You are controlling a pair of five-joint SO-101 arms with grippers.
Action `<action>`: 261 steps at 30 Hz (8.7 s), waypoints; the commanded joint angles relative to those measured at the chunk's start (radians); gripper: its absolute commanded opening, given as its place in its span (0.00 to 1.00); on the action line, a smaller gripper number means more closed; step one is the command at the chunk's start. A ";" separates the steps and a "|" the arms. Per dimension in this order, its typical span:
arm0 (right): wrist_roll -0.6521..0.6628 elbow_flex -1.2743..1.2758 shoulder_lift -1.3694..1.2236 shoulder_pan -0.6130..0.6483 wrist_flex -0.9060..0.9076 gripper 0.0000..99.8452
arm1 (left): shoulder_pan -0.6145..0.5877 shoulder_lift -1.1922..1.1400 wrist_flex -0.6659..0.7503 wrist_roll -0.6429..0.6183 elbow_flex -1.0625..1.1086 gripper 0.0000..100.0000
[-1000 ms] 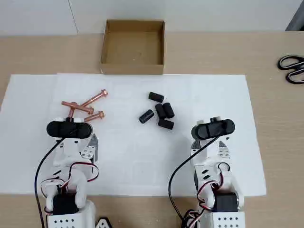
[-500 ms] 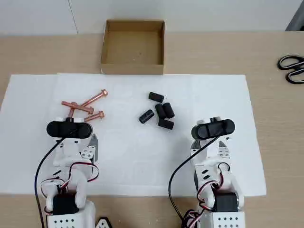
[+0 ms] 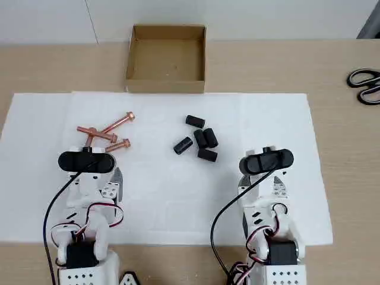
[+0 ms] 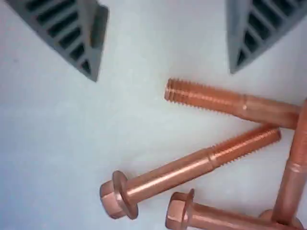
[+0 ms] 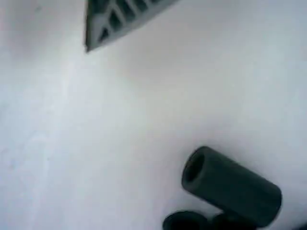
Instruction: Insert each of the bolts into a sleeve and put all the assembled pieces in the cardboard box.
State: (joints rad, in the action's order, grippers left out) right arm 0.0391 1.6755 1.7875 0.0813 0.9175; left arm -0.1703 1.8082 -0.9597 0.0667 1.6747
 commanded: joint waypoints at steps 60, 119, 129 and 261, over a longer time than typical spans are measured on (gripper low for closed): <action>0.115 -1.185 -0.665 -0.312 0.231 0.18 | -0.209 -0.830 -0.338 0.104 -1.211 0.17; 0.466 -1.855 -2.261 0.355 0.492 0.18 | -0.186 -1.215 -0.483 -0.049 -1.296 0.17; 0.463 -1.855 -2.269 0.352 0.492 0.08 | -0.186 -1.215 -0.482 -0.049 -1.296 0.17; 0.132 -2.186 -2.239 0.101 0.805 0.00 | 0.091 -2.562 -0.793 0.496 -2.390 0.17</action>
State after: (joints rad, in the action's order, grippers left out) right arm 0.1695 -0.5079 -0.5232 0.1903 1.7047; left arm -0.0875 -0.7649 -1.7269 0.5577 -0.6743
